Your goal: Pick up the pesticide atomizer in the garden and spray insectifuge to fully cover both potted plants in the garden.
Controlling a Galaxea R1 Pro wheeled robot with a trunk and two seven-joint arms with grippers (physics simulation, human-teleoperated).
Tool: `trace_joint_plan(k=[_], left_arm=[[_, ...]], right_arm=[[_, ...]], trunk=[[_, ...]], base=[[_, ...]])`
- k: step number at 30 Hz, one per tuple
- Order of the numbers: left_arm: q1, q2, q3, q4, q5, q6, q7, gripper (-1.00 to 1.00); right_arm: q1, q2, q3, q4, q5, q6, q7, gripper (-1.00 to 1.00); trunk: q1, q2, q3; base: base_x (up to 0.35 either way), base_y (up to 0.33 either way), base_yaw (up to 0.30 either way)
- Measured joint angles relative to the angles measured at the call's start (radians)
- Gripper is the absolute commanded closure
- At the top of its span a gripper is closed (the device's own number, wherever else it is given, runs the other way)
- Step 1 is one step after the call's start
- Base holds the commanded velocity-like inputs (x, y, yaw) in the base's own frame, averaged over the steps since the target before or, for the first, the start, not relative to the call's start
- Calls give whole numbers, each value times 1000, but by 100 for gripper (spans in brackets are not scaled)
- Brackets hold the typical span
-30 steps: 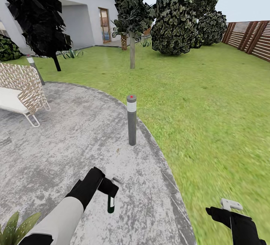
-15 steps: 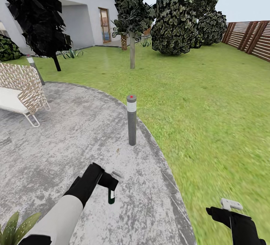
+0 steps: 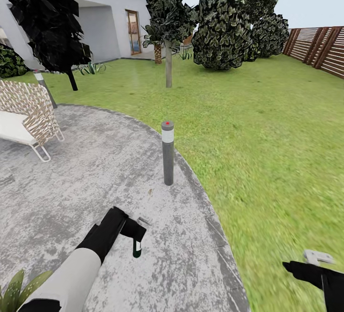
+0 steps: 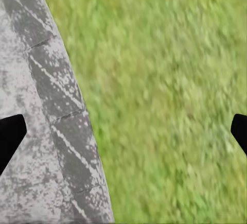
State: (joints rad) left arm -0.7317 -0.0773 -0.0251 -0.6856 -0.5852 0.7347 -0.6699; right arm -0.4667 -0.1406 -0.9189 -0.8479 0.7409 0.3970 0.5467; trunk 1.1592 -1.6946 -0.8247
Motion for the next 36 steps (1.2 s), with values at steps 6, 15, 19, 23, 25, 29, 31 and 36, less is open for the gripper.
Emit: trace_joint_plan(k=[6, 15, 19, 23, 25, 29, 31, 36], left_arm=[[-1, 22, -1, 0, 1, -53, -5, 100], [-1, 34, -89, 1, -9, -159, -32, 100], [-1, 77, -201, 1, -26, -242, -183, 100], [-1, 94, -240, 2, -32, -305, -232, 100], [-1, 95, -278, 3, -33, -311, -249, 100], [-1, 96, -348, 3, -33, -315, -295, 100], [-1, 96, -365, 2, -33, -317, -327, 100], [-1, 96, -372, 1, -33, -436, -432, 100]], right_arm=[[0, -12, 104, 1, 3, -1, 256, -100], [-9, -24, 277, -14, 4, -6, 585, -100], [-14, -20, 368, -96, 5, -4, 641, -100], [-144, -12, 408, -107, -6, -2, 649, -100], [-195, -7, 412, -105, -7, -2, 651, -100], [-253, 50, 415, -105, -12, 11, 658, -100], [-270, 94, 427, -105, -14, 16, 746, -100], [-274, 109, 532, -106, -16, 17, 868, -100]], trunk=[[0, 0, 0], [0, 0, 0], [0, 0, 0], [0, 0, 0], [0, 0, 0], [0, 0, 0], [0, 0, 0], [0, 0, 0]], base=[[0, 0, 0], [0, 0, 0], [0, 0, 0], [0, 0, 0], [0, 0, 0], [0, 0, 0], [0, 0, 0], [0, 0, 0]])
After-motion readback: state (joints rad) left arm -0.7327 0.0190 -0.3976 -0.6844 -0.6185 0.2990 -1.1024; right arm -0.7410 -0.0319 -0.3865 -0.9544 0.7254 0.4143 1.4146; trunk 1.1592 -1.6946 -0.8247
